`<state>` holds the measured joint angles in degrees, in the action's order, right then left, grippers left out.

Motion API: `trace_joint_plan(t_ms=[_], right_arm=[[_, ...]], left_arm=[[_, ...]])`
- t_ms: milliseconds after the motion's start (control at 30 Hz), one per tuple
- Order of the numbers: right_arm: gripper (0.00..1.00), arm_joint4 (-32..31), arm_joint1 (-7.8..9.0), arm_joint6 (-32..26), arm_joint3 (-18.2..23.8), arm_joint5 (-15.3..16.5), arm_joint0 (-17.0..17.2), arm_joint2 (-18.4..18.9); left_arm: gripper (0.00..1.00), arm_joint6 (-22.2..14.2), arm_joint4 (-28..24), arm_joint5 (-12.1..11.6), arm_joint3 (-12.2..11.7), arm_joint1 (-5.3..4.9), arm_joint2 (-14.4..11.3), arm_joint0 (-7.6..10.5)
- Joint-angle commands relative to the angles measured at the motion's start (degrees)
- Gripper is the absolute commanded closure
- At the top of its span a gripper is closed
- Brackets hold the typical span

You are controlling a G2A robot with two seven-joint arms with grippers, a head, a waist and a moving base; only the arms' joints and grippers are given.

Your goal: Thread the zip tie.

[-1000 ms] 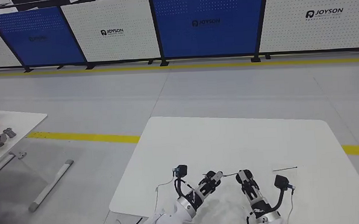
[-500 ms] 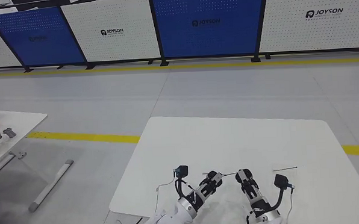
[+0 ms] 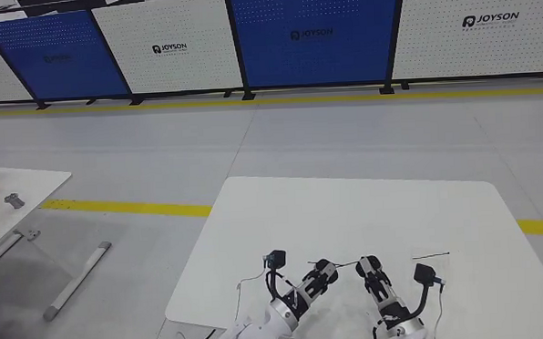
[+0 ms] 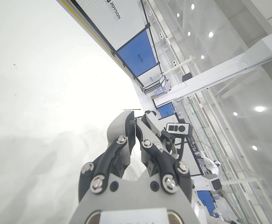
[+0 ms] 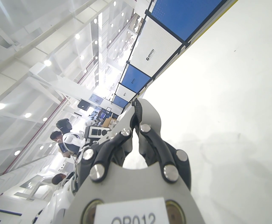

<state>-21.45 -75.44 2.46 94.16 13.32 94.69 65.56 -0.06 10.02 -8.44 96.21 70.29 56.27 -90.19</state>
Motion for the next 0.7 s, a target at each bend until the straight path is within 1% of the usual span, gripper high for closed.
trace_joint_plan(t_ms=[0,33,100,167,267,300,367,433,567,633,667], right_arm=[[1.0,-0.3,0.0,0.1,0.0,0.0,0.1,0.1],[1.0,-0.4,0.01,0.2,0.1,0.0,0.1,0.1],[1.0,-0.6,0.0,0.3,0.1,0.0,0.2,0.1],[1.0,-0.7,0.0,0.3,0.1,0.0,0.2,0.1],[1.0,-1.0,-0.02,0.4,0.0,0.1,0.2,0.1],[1.0,-1.0,-0.03,0.4,0.0,0.1,0.2,0.1],[1.0,-1.2,-0.04,0.5,0.0,0.1,0.2,0.0],[1.0,-1.4,-0.05,0.6,-0.1,0.2,0.2,0.0],[1.0,-1.7,-0.07,0.7,-0.1,0.1,0.2,0.0],[1.0,-1.9,-0.08,0.7,0.0,0.0,0.2,0.0],[1.0,-2.0,-0.09,0.7,0.0,0.0,0.2,0.0]], left_arm=[[0.86,-0.1,-0.2,0.0,0.0,0.0,0.1,0.01],[0.83,-0.1,-0.3,-0.1,0.0,0.0,0.1,0.0],[0.8,-0.1,-0.5,-0.1,0.0,0.0,0.1,-0.01],[0.8,-0.1,-0.7,-0.1,0.0,0.01,0.2,-0.01],[0.83,0.0,-1.0,0.0,0.0,0.02,0.3,0.02],[0.87,0.0,-1.1,0.1,0.0,0.03,0.3,0.06],[0.92,0.1,-1.2,0.2,-0.1,0.05,0.4,0.16],[0.94,0.2,-1.2,0.4,-0.2,0.07,0.3,0.23],[0.89,0.2,-1.0,0.7,-0.1,0.08,0.3,0.34],[0.83,0.3,-1.1,0.7,0.1,0.09,0.4,0.38],[0.84,0.3,-1.1,0.7,0.1,0.09,0.4,0.37]])
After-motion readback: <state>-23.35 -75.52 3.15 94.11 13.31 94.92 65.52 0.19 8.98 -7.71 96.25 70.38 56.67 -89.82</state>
